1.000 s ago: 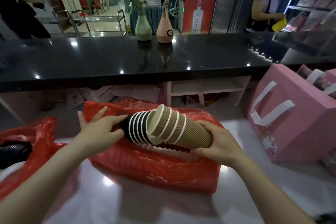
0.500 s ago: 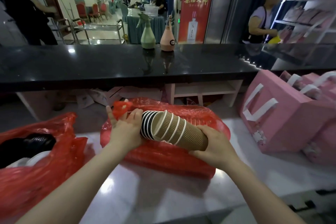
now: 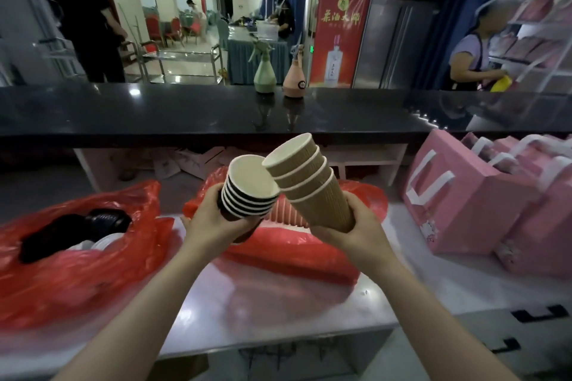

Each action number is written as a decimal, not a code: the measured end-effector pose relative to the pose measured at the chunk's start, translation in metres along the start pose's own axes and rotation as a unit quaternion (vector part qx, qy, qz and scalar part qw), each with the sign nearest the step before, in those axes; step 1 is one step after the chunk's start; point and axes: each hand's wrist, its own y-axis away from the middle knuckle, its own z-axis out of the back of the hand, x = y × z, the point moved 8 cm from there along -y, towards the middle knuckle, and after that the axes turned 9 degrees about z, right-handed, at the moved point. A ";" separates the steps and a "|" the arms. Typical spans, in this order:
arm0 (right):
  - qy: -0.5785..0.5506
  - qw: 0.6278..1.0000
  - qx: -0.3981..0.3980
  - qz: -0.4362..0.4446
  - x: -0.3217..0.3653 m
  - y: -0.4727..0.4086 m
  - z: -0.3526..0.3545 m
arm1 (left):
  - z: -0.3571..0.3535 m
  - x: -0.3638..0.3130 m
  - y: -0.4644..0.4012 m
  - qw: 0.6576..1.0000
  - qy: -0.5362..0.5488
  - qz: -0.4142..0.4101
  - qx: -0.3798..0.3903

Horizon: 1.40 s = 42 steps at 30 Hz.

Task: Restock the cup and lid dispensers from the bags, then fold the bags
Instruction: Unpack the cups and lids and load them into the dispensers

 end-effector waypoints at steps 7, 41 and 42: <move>-0.112 0.993 0.009 -0.024 0.018 -0.012 -0.021 | 0.023 0.014 0.028 0.972 0.186 0.093 0.113; -0.351 0.676 0.637 0.121 0.323 0.438 -0.271 | 0.213 0.023 0.719 0.729 0.213 0.156 -0.631; -0.355 0.669 0.641 0.126 0.338 0.457 -0.274 | 0.220 0.021 0.745 0.714 0.209 0.154 -0.650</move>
